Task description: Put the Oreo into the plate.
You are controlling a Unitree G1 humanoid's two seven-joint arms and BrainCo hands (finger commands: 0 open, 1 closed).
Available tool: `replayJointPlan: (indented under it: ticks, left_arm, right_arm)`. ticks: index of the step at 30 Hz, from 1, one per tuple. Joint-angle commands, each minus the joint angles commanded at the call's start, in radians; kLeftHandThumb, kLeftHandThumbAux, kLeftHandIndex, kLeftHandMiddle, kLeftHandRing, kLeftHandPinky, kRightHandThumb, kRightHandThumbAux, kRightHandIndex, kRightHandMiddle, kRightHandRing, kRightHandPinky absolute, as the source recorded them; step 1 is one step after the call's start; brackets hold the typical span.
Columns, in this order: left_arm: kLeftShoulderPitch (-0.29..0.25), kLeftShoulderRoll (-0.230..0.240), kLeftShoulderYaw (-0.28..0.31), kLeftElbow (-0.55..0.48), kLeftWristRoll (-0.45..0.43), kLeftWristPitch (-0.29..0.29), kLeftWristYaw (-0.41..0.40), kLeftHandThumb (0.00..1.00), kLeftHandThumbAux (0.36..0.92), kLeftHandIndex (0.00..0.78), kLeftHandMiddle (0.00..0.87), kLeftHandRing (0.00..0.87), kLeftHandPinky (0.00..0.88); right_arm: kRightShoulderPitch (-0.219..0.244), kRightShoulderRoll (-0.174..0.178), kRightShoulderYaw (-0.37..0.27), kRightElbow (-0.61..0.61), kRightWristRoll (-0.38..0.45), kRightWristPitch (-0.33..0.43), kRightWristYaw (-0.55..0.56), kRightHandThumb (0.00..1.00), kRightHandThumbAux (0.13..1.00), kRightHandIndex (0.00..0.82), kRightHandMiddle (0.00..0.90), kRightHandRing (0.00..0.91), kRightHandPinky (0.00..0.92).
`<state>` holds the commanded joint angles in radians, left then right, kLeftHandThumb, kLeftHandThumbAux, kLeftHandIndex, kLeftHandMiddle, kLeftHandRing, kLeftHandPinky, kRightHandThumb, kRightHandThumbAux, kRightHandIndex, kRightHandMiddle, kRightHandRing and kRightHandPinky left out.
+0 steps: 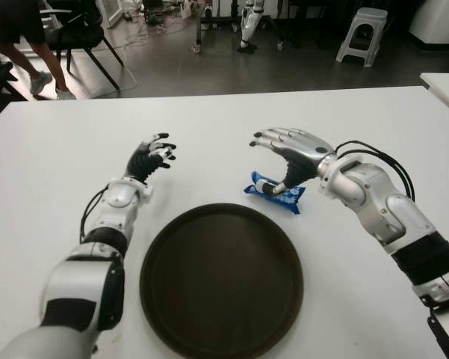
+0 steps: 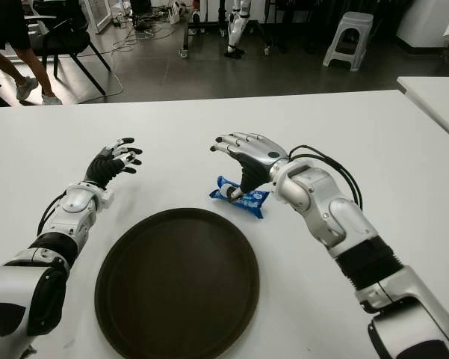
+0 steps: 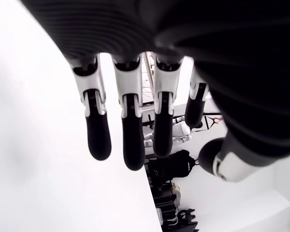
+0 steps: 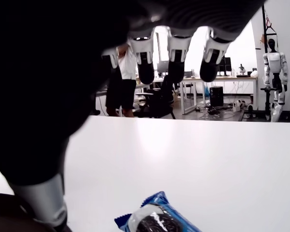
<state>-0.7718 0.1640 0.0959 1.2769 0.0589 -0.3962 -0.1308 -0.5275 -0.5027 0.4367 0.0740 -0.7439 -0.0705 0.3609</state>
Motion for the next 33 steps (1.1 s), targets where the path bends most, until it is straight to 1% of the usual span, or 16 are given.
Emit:
replayJointPlan:
  ticks: [8,12,17,20,23,26,31,33]
  left_arm:
    - [0.002,0.000,0.008,0.000,-0.006,-0.006,-0.004,0.173,0.609,0.186,0.320,0.365,0.406]
    - [0.002,-0.001,0.011,0.001,-0.009,-0.008,-0.006,0.172,0.611,0.187,0.327,0.375,0.415]
    - [0.004,0.000,0.015,0.000,-0.012,-0.012,-0.011,0.175,0.614,0.184,0.326,0.379,0.418]
    - [0.005,0.000,0.015,0.000,-0.013,-0.014,-0.011,0.174,0.613,0.184,0.325,0.378,0.420]
    - [0.005,0.001,0.015,0.001,-0.013,-0.014,-0.011,0.171,0.611,0.180,0.322,0.378,0.424]
    - [0.005,0.002,0.014,0.002,-0.012,-0.010,-0.009,0.173,0.612,0.177,0.318,0.372,0.423]
    - [0.005,0.003,0.012,0.002,-0.009,-0.008,-0.005,0.177,0.614,0.169,0.313,0.363,0.420]
    - [0.004,0.003,0.010,0.003,-0.007,-0.006,-0.002,0.177,0.618,0.166,0.312,0.361,0.417]
  right_arm:
    - [0.020,-0.008,-0.007,-0.069,-0.023,0.038,0.045,0.000,0.784,0.000,0.000,0.000,0.000]
    - [0.028,-0.015,-0.009,-0.094,-0.036,0.059,0.072,0.000,0.783,0.000,0.000,0.000,0.000]
    - [0.041,-0.004,-0.008,-0.127,-0.071,0.112,0.102,0.000,0.774,0.000,0.000,0.000,0.000]
    - [0.052,0.013,-0.003,-0.166,-0.112,0.184,0.136,0.000,0.763,0.000,0.000,0.000,0.000]
    - [0.060,0.030,0.002,-0.189,-0.147,0.236,0.155,0.000,0.759,0.000,0.000,0.000,0.000]
    - [0.059,0.061,0.019,-0.179,-0.202,0.292,0.155,0.000,0.754,0.000,0.000,0.000,0.000]
    - [0.053,0.095,0.037,-0.146,-0.264,0.351,0.140,0.000,0.749,0.000,0.000,0.000,0.000]
    - [0.054,0.113,0.045,-0.134,-0.313,0.395,0.125,0.000,0.747,0.000,0.000,0.000,0.000]
